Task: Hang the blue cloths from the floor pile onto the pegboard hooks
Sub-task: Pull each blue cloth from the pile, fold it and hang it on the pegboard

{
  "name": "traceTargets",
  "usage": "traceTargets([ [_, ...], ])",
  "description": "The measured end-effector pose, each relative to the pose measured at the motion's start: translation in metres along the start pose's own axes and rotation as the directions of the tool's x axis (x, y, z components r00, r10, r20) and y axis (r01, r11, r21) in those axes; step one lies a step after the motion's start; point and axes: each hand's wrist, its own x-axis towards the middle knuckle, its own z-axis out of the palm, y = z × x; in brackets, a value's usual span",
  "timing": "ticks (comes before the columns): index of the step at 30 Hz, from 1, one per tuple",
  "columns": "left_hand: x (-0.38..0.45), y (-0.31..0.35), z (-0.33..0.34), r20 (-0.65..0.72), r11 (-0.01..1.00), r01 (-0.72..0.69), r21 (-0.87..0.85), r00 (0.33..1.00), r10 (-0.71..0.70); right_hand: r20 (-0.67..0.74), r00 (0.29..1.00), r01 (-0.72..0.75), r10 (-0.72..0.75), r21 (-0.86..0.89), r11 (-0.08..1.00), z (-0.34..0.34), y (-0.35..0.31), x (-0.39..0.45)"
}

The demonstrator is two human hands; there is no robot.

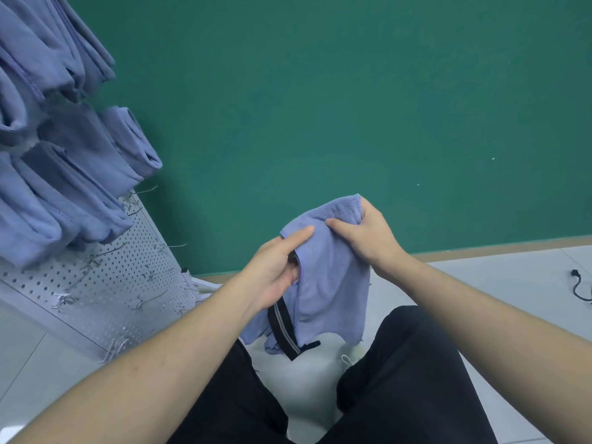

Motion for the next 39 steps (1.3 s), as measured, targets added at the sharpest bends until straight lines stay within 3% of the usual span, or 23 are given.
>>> traceTargets([
  [2,0.001,-0.004,0.002,-0.094,0.991,-0.1,0.094,0.99,0.108,-0.018,1.0,0.013,-0.014,-0.016,1.0,0.002,-0.001,0.0],
  [5,0.004,-0.004,0.0,-0.231,0.913,-0.252,0.32,0.914,0.333,-0.067,0.997,0.016,-0.025,-0.124,0.992,0.001,0.001,0.0],
  [9,0.003,-0.005,0.003,-0.21,0.762,-0.363,0.537,0.817,0.537,-0.118,0.988,0.044,-0.103,-0.422,0.906,-0.001,0.003,-0.003],
  [13,0.0,-0.003,0.01,-0.099,0.604,-0.423,0.675,0.76,0.643,-0.132,0.986,0.031,-0.102,-0.458,0.888,0.003,0.002,-0.007],
  [16,-0.001,-0.002,0.015,-0.048,0.559,-0.447,0.698,0.75,0.659,-0.126,0.989,0.039,-0.071,-0.243,0.969,0.01,0.003,-0.008],
  [20,0.001,0.004,0.013,-0.087,0.573,-0.481,0.664,0.711,0.698,-0.065,0.997,0.03,-0.03,0.001,1.0,0.017,-0.003,-0.011],
  [24,0.004,0.004,0.008,-0.078,0.547,-0.479,0.687,0.699,0.711,-0.122,0.99,0.069,-0.065,0.033,0.997,0.023,-0.003,-0.018],
  [30,0.005,-0.004,0.02,-0.091,0.624,-0.428,0.654,0.775,0.626,-0.141,0.99,0.014,-0.003,0.072,0.997,0.037,-0.007,-0.021],
  [34,0.007,-0.004,0.02,-0.177,0.741,-0.395,0.542,0.809,0.561,-0.047,0.999,-0.014,0.024,0.206,0.979,0.043,-0.009,-0.026],
  [39,0.006,-0.003,0.015,-0.137,0.806,-0.394,0.442,0.858,0.495,0.007,0.999,-0.054,0.054,0.232,0.971,0.039,-0.014,-0.027],
])
